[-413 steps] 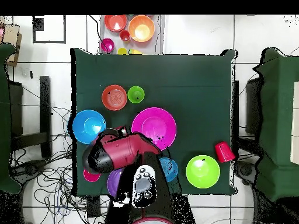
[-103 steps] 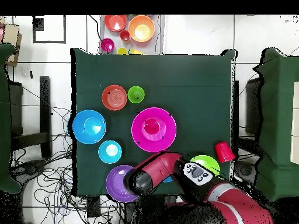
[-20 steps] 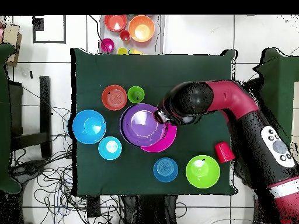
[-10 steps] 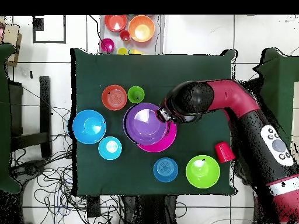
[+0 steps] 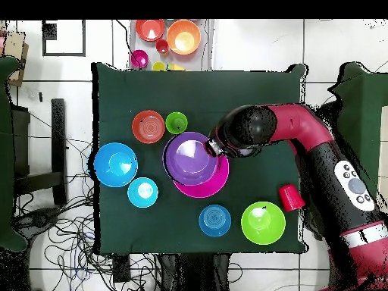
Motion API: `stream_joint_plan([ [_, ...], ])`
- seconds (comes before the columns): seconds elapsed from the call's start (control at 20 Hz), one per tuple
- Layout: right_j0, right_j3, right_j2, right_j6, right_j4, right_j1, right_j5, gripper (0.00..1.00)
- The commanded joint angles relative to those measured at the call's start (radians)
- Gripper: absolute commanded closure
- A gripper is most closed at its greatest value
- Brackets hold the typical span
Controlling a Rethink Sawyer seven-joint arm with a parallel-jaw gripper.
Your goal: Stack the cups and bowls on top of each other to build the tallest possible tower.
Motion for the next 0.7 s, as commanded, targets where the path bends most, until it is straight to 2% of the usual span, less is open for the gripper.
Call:
stream_joint_plan([
  [0.05, 0.032, -0.08, -0.067, -0.375, -0.08, 0.038, 0.102, 1.0],
  [0.7, 0.022, -0.059, -0.083, -0.371, -0.084, 0.029, 0.155, 1.0],
])
